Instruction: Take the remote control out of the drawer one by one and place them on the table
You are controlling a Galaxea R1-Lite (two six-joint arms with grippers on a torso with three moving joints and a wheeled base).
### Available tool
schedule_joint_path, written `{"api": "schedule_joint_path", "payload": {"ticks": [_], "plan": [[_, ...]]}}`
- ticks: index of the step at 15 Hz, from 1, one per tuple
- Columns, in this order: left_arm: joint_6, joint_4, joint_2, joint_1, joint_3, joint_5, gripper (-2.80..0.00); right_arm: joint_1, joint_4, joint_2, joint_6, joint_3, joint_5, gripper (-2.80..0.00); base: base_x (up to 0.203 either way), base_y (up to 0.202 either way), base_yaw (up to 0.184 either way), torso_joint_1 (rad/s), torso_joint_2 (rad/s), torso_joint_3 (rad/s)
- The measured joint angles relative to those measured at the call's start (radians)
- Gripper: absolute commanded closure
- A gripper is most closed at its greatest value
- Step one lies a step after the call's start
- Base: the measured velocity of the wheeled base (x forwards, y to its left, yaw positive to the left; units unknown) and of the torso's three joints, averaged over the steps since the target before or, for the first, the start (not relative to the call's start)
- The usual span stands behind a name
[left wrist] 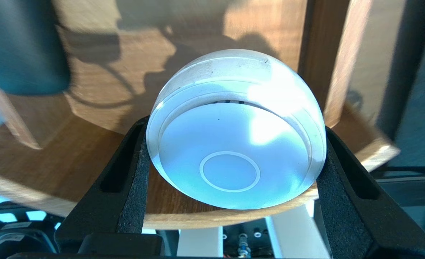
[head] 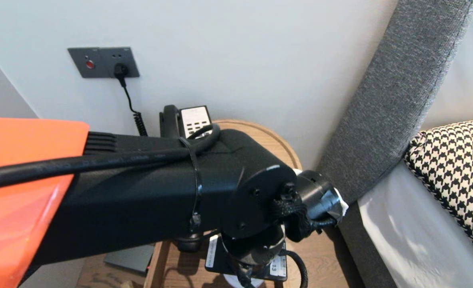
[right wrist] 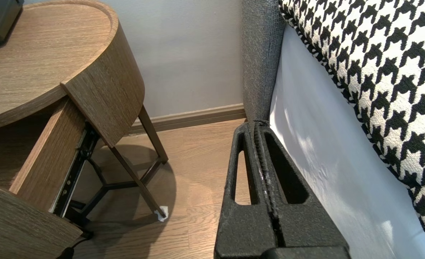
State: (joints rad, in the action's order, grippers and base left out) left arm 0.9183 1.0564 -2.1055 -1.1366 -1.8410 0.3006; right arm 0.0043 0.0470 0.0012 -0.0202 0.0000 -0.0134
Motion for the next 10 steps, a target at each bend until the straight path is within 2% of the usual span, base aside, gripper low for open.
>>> {"api": "schedule_joint_path", "payload": {"ticks": [3,10], "plan": [[-0.055,0.025,0.010,0.050,-0.068,0.011,0.00,0.000,0.000,0.000,0.000,0.000,0.000,0.00,0.000,0.000,0.000,0.000,0.00,0.000],[-0.093,-0.050,0.020,0.136,-0.081,0.014,0.00,0.000,0.000,0.000,0.000,0.000,0.000,0.00,0.000,0.000,0.000,0.000,0.00,0.000]]}}
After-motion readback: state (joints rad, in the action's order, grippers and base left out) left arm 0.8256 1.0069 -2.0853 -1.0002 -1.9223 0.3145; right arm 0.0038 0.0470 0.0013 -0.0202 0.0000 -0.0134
